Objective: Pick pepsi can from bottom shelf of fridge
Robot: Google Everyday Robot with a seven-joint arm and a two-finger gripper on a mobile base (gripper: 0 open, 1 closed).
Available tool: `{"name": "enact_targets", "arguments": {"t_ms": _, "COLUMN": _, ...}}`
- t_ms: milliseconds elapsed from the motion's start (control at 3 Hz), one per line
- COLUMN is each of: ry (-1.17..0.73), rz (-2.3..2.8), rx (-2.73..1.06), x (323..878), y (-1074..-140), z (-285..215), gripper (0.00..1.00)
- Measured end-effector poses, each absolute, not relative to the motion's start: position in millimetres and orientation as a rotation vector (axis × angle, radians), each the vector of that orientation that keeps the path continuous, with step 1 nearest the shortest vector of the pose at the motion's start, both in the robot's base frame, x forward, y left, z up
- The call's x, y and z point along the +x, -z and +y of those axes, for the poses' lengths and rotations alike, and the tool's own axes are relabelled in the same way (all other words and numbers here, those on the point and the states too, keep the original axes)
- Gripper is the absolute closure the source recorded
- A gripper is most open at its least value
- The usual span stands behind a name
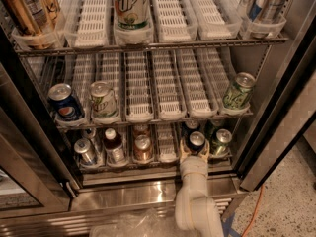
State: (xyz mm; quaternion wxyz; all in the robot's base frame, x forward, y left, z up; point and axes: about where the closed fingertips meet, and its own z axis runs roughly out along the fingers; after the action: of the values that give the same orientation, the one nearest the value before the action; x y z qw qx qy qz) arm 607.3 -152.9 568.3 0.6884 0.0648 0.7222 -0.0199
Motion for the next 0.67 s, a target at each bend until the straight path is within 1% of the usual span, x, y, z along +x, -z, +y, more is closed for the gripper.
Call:
{"name": "enact_targets", "arguments": {"t_ms": 333, "ry": 0.045, "rz": 1.616, "rx": 0.145, "x": 607.3, "y": -568.2, "z": -152.9, "gripper": 1.00}}
{"name": "enact_targets", "arguments": {"t_ms": 667, "ry": 0.036, "rz": 1.602, "rx": 0.161, "x": 602.2, "y": -581.9, "z": -159.1, "gripper": 1.00}}
